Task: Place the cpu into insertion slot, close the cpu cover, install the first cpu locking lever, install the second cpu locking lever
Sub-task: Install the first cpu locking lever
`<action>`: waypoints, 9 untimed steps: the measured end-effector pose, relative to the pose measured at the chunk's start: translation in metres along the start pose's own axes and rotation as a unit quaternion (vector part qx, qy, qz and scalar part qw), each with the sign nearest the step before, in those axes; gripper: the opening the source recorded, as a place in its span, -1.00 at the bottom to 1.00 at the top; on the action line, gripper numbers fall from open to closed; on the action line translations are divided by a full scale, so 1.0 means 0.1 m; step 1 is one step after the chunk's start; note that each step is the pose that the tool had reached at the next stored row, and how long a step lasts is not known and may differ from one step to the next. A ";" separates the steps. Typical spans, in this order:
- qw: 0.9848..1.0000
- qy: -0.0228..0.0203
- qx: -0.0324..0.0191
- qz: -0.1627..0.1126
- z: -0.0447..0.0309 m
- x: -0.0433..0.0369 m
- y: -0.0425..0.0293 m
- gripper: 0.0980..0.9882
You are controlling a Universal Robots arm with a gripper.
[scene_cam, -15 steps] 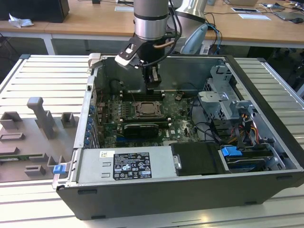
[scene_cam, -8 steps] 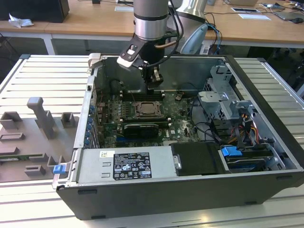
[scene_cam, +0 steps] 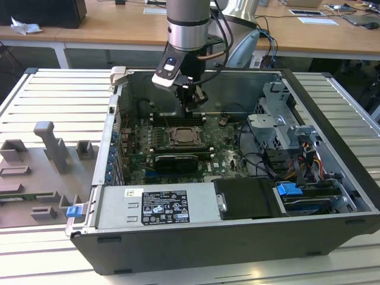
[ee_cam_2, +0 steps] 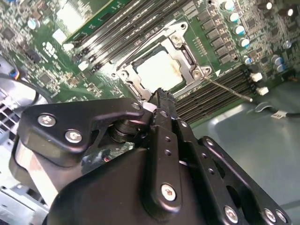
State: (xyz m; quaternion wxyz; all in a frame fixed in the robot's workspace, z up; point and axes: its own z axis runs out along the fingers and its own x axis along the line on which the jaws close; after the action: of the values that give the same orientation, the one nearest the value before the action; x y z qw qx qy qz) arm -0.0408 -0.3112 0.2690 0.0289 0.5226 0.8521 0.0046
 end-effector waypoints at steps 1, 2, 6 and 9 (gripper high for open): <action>1.000 0.000 0.000 -0.011 0.000 0.000 0.000 -0.98; 1.000 0.001 -0.001 -0.023 0.000 0.000 0.000 -0.98; 0.998 0.002 -0.003 -0.057 0.000 0.000 0.000 -0.98; 0.997 0.003 -0.004 -0.079 0.000 0.000 0.000 -0.98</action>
State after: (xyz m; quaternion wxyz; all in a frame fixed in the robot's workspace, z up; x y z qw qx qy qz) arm -0.0408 -0.3112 0.2690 0.0284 0.4531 0.8910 0.0068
